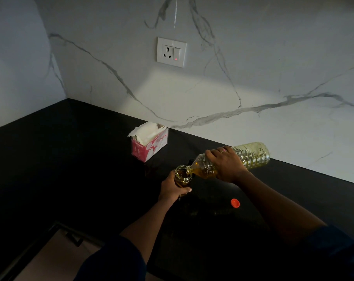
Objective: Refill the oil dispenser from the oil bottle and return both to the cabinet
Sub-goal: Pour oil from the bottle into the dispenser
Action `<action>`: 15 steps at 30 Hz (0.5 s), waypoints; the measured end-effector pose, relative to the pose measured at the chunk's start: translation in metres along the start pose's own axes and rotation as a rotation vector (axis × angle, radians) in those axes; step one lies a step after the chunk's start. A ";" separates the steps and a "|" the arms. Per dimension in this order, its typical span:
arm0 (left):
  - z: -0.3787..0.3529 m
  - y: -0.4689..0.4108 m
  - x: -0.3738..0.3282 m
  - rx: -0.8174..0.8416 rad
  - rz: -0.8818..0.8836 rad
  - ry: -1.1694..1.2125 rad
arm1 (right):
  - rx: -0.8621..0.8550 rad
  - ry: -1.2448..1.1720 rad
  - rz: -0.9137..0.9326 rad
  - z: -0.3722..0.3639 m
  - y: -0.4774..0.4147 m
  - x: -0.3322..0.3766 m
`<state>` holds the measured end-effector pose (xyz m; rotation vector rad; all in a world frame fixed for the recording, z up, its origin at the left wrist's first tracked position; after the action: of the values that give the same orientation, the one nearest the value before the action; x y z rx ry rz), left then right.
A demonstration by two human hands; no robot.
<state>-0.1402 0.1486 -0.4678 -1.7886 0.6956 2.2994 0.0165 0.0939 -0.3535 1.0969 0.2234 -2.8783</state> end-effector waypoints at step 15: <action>0.000 0.000 0.001 -0.005 -0.011 -0.002 | -0.002 -0.007 0.009 0.001 0.001 0.000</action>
<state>-0.1406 0.1490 -0.4689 -1.7873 0.6786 2.2979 0.0155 0.0928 -0.3529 1.0842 0.2209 -2.8732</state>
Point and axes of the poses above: each hand's wrist, its own y-axis away from the middle knuckle, its own z-axis out of the back of the hand, x = y × z, the point moved 5 cm from there along -y, towards the middle knuckle, and after that the axes turned 14 degrees about y, right-handed, at the moved point
